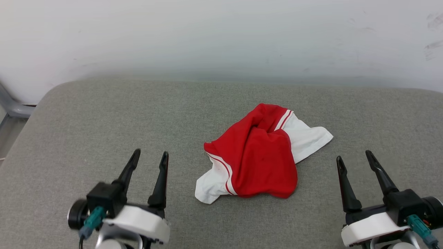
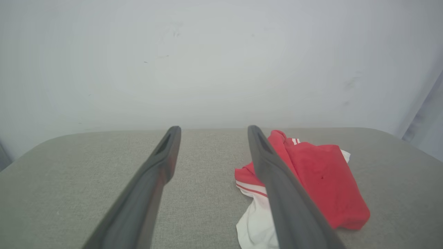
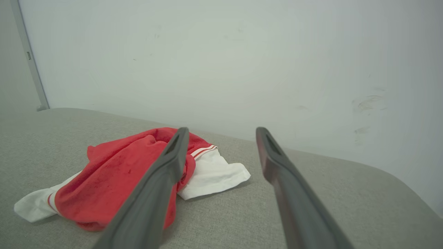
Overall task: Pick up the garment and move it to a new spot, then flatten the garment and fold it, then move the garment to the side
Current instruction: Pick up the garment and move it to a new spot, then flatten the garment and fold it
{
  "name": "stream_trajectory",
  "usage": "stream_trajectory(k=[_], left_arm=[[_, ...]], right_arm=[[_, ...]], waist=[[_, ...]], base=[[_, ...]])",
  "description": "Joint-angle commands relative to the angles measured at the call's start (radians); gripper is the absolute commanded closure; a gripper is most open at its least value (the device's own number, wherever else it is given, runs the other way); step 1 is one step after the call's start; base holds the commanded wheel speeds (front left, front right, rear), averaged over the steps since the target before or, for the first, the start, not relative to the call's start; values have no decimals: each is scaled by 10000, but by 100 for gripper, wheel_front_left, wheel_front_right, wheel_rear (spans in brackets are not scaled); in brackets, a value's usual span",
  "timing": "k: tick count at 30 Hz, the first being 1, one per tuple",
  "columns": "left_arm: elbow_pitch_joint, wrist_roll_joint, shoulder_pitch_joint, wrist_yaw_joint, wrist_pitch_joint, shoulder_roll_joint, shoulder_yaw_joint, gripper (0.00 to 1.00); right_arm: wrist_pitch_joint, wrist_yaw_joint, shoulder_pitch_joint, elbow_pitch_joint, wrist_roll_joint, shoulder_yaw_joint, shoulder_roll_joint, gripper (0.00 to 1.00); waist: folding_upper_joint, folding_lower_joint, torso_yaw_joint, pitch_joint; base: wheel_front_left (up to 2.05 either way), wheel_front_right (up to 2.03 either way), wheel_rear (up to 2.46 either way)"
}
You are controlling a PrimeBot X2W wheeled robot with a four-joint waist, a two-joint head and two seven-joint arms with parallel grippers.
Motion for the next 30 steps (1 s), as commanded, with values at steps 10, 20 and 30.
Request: stream_trajectory(k=[10,20,30], left_arm=[[214,2406,2207,-1407,-25,-2343,2533,0],[398,3952,2455,-2298,-26,-3247,3575,0],[651,4994,2224,-2820,-26,-3521,3685,0]], right_arm=[[-24,-10,288,172,58,213,19,0],[-24,-10,166,183,209,361,19,0],[458,-9,-155,612,394,855,-30,0]], waist=[[0,2,-35,-58],[0,2,-177,-113],[0,2,-34,155]], base=[[0,0,0],[0,0,0],[0,0,0]])
